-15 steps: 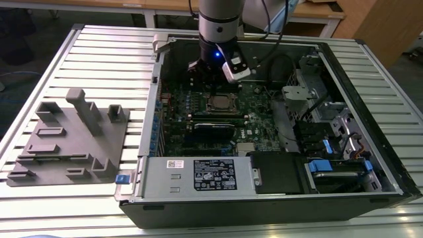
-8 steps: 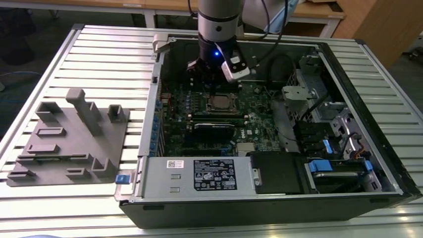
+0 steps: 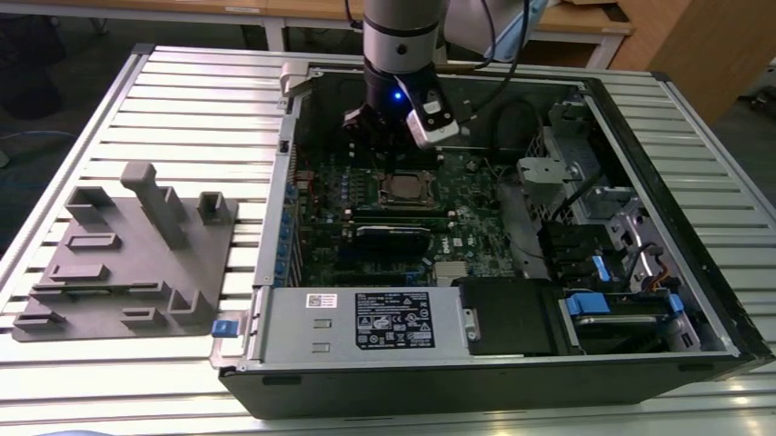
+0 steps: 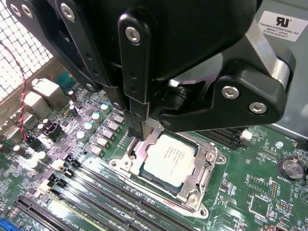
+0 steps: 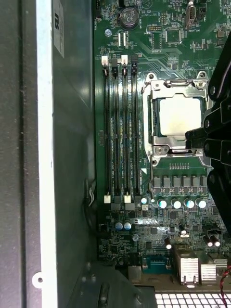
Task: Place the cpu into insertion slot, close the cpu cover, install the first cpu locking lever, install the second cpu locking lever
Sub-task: 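Install the first cpu locking lever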
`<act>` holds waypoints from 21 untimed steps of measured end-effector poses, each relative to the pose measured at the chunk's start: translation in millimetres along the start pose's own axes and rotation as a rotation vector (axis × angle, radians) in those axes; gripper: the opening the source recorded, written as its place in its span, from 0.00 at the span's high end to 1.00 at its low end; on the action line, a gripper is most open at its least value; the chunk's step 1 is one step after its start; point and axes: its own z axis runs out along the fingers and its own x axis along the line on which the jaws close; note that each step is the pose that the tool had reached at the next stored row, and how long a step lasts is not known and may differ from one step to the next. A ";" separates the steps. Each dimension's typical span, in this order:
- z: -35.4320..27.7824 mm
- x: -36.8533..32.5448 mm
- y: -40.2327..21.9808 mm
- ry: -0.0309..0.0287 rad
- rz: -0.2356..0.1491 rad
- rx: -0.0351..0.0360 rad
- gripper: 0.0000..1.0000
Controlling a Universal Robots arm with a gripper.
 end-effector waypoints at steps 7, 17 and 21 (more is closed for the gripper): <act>-0.3 0.7 0.0 0.0000 0.000 0.0000 0.89; -3.0 0.7 0.1 -0.0002 0.000 -0.0002 0.89; -3.3 1.4 0.1 0.0000 0.000 0.0000 0.89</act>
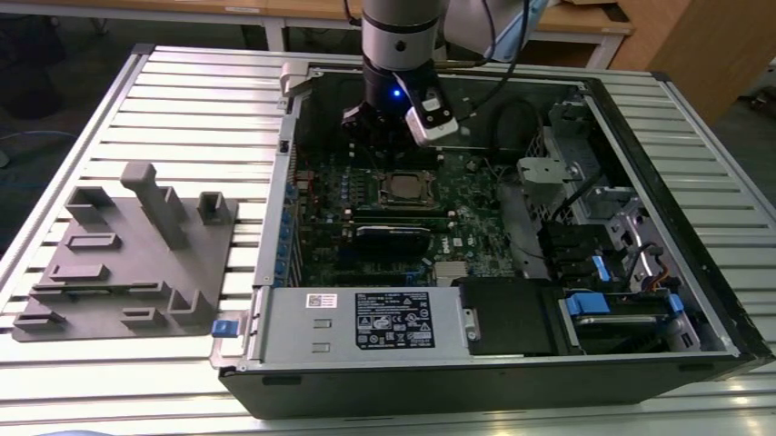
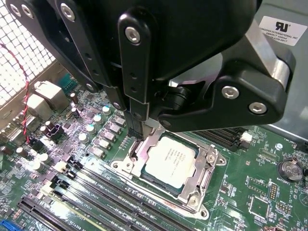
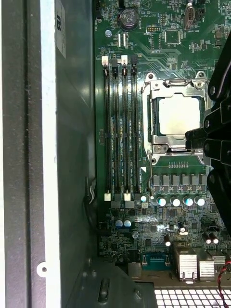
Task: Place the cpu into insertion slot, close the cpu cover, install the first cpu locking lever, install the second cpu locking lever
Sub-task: 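Install the first cpu locking lever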
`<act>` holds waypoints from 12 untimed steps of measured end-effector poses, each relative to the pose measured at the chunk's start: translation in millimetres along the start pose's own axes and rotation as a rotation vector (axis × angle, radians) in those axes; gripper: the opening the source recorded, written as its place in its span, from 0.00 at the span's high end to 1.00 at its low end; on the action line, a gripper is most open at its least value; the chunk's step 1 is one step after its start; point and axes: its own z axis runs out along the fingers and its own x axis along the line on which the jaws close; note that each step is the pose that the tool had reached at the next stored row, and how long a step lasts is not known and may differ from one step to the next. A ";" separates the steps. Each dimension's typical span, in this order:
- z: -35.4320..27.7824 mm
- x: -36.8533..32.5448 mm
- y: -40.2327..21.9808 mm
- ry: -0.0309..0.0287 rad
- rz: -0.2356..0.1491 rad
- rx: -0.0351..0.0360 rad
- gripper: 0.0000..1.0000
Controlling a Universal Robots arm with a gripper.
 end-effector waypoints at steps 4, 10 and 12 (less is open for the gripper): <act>-1.3 0.0 0.0 0.0001 0.000 0.0001 0.89; -6.3 -0.2 0.3 0.0000 0.000 0.0000 0.89; -7.4 -0.3 0.4 0.0000 0.000 0.0000 0.89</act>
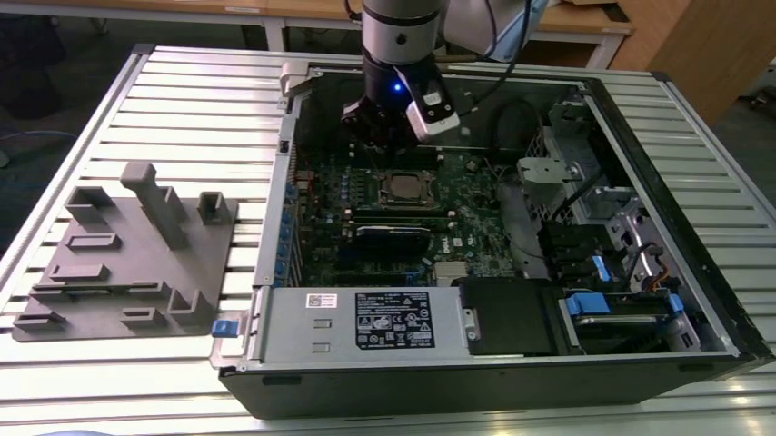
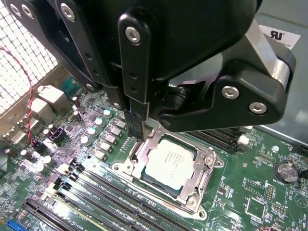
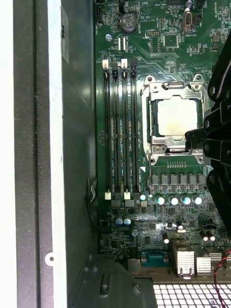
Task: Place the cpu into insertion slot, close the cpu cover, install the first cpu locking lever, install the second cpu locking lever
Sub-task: 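Install the first cpu locking lever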
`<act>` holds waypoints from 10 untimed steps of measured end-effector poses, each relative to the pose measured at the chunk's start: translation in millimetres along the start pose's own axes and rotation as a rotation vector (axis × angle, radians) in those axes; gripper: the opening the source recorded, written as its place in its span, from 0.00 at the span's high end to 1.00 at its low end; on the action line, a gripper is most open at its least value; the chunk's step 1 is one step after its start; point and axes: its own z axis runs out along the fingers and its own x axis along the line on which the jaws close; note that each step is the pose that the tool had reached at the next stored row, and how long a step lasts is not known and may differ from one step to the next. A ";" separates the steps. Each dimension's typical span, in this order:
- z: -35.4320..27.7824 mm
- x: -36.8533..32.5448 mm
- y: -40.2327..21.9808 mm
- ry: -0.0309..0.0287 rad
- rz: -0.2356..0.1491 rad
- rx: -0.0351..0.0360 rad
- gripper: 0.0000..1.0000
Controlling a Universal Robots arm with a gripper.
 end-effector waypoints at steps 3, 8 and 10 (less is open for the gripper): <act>-0.1 0.0 0.0 -0.0002 0.000 -0.0003 0.89; -0.4 0.6 0.0 0.0000 0.000 0.0000 0.89; -0.5 1.9 -0.1 0.0000 0.000 0.0001 0.89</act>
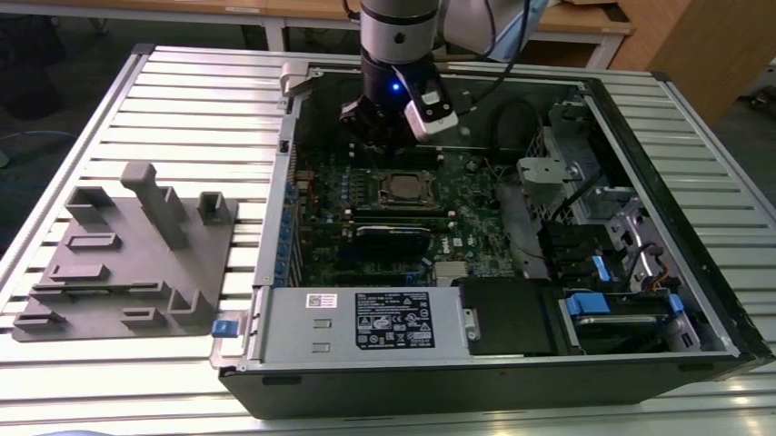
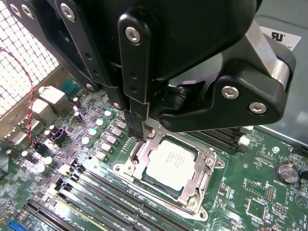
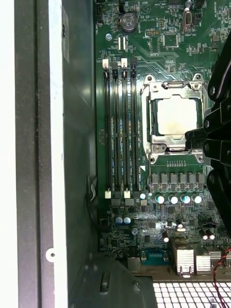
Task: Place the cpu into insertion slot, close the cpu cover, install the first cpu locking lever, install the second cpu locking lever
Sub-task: 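Install the first cpu locking lever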
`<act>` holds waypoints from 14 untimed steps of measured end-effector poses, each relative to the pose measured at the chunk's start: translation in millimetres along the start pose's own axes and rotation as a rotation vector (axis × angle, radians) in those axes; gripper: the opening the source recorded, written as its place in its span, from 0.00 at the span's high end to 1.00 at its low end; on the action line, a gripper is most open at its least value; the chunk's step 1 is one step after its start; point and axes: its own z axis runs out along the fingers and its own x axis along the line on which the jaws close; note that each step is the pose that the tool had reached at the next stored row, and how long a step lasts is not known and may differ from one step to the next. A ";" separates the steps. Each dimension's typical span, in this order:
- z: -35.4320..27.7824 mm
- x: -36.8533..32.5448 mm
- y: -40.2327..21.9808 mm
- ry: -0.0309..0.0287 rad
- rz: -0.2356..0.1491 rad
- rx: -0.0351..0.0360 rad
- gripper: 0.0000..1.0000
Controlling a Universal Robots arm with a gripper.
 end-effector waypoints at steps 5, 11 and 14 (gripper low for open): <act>-0.1 3.0 -0.1 -0.0004 0.000 -0.0002 0.89; -0.8 3.0 -0.1 -0.0004 0.000 -0.0002 0.89; -1.1 3.0 0.0 -0.0004 0.000 -0.0002 0.89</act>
